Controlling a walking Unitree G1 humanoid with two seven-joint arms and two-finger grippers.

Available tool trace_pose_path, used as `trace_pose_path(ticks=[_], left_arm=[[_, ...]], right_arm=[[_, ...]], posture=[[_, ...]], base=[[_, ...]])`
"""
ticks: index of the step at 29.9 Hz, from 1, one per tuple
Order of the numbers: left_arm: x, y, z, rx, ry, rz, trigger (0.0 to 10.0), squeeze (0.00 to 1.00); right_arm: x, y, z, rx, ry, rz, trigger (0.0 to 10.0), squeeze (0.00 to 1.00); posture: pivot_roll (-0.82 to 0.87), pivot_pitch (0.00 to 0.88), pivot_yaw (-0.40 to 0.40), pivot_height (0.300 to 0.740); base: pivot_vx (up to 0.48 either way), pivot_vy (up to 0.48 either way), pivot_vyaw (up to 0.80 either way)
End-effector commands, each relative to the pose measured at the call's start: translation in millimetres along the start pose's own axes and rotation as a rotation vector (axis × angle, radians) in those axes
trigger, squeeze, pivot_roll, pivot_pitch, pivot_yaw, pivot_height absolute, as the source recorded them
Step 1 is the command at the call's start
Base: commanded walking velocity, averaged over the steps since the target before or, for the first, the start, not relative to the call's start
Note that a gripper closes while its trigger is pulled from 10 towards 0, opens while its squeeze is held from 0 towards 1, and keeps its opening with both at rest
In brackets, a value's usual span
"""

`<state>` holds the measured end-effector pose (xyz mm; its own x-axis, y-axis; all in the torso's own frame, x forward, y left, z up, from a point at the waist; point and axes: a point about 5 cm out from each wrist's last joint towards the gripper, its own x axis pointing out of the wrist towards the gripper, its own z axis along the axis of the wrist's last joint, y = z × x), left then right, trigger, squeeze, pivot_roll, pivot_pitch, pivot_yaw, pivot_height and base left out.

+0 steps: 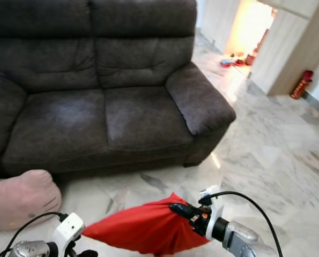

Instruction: Move the pillow to the sofa from floor

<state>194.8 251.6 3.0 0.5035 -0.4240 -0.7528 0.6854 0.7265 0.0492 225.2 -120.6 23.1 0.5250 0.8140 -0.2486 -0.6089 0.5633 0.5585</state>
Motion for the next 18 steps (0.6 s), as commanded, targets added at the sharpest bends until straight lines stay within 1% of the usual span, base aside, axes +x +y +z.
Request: trace_pose_path(ticks=[1,2,6,7,8,11,12,14,16,18], left_arm=[[-1.9,5.6,11.9,0.082,-0.048,0.036,10.0,0.00],[-2.0,9.2,15.9,0.132,-0.059,0.060,10.0,0.00],[-3.4,14.3,19.6,0.252,-0.043,0.083,10.0,0.00],[-4.5,16.0,22.4,0.298,-0.049,0.087,10.0,0.00],[-5.0,16.6,23.6,0.306,-0.054,0.087,10.0,0.00],[-6.4,15.9,29.3,0.273,-0.093,0.057,10.0,0.00],[-6.5,13.9,29.1,0.260,-0.092,0.030,10.0,0.00],[-6.5,12.5,28.8,0.254,-0.090,0.012,10.0,0.00],[-5.9,4.0,25.0,0.244,-0.084,-0.065,10.0,0.00],[-5.9,4.0,25.0,0.244,-0.084,-0.065,10.0,0.00]], right_arm=[[1.6,11.6,19.7,-0.051,-0.075,0.097,10.0,0.00],[0.8,14.8,19.1,-0.058,-0.066,0.133,10.0,0.00],[-2.0,20.8,18.5,-0.072,-0.047,0.198,10.0,0.00],[-4.2,21.9,16.8,-0.079,-0.027,0.216,10.0,0.00],[-4.8,21.9,16.2,-0.082,-0.019,0.220,10.0,0.00],[-8.5,21.4,12.5,-0.094,0.010,0.233,10.0,0.00],[-9.6,21.5,11.2,-0.096,0.019,0.239,10.0,0.00],[-10.3,21.7,10.4,-0.098,0.025,0.243,10.0,0.00],[-11.9,22.3,6.9,-0.102,0.049,0.253,10.0,0.00],[-11.9,22.3,6.9,-0.102,0.049,0.253,10.0,0.00]], posture=[[0.15,0.000,-0.111,0.740],[0.15,0.000,-0.112,0.740],[0.15,0.000,-0.110,0.740],[0.15,0.000,-0.110,0.740],[0.15,0.000,-0.110,0.740],[0.15,0.000,-0.109,0.740],[0.15,0.000,-0.108,0.740],[0.15,0.000,-0.108,0.740],[0.14,0.000,-0.109,0.740],[0.14,0.000,-0.109,0.740]], base=[[0.000,0.000,0.00],[0.000,0.000,0.00],[0.000,0.000,0.00],[0.000,0.000,0.00],[0.000,0.000,0.00],[0.000,0.000,0.00],[0.000,0.000,0.00],[0.000,0.000,0.00],[0.000,0.000,0.00],[0.000,0.000,0.00]])
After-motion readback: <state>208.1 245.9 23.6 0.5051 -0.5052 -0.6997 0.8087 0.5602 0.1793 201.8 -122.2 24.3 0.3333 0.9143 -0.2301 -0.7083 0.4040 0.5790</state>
